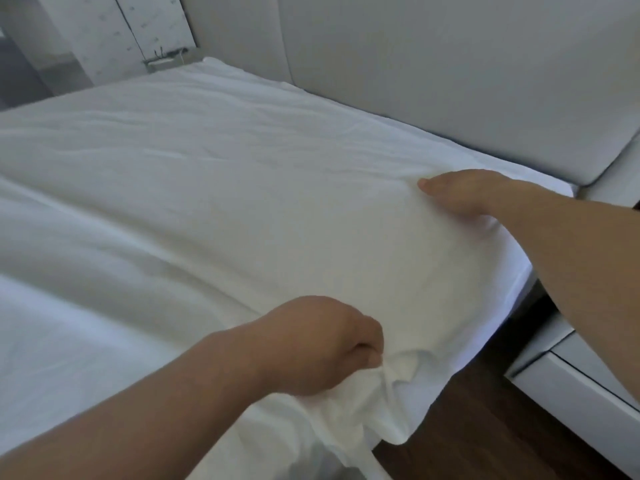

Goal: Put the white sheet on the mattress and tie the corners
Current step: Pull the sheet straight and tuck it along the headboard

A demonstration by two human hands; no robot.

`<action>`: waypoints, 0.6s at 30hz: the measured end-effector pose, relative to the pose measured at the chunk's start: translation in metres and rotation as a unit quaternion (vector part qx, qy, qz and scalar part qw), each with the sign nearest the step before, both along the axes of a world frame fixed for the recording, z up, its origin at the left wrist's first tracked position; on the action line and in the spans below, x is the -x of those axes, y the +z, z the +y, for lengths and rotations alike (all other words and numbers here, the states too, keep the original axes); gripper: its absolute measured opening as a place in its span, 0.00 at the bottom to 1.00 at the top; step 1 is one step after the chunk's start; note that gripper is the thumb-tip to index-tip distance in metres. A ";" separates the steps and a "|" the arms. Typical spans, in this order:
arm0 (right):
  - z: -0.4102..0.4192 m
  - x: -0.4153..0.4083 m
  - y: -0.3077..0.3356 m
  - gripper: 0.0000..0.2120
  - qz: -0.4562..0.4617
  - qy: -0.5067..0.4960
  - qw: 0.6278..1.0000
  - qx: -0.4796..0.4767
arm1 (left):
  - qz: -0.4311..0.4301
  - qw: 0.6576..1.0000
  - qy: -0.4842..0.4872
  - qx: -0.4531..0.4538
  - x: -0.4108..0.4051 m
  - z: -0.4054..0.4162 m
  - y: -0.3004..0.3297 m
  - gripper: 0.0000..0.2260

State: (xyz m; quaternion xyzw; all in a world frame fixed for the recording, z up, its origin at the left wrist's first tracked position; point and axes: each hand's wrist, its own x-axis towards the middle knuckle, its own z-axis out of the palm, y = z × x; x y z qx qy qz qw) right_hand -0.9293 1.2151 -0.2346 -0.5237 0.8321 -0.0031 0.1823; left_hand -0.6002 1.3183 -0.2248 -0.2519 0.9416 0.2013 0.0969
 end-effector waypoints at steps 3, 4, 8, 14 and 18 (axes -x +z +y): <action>0.000 0.002 -0.008 0.39 0.009 0.006 1.000 0.005 | -0.018 0.999 0.002 -0.033 -0.002 0.002 0.002 0.08; 0.001 0.003 -0.008 0.39 0.011 0.002 1.000 0.007 | -0.021 0.999 0.004 -0.038 -0.002 0.001 0.002 0.08; 0.001 0.004 -0.014 0.43 0.016 -0.003 1.000 0.010 | -0.014 0.998 0.030 -0.051 -0.005 0.003 0.003 0.07; 0.008 -0.016 -0.019 0.41 0.048 -0.036 0.997 0.055 | 0.089 0.987 0.124 0.040 -0.034 0.005 0.002 0.18; 0.018 -0.079 -0.015 0.35 0.043 0.029 0.985 0.164 | -0.034 0.980 0.182 0.077 -0.051 0.003 0.007 0.37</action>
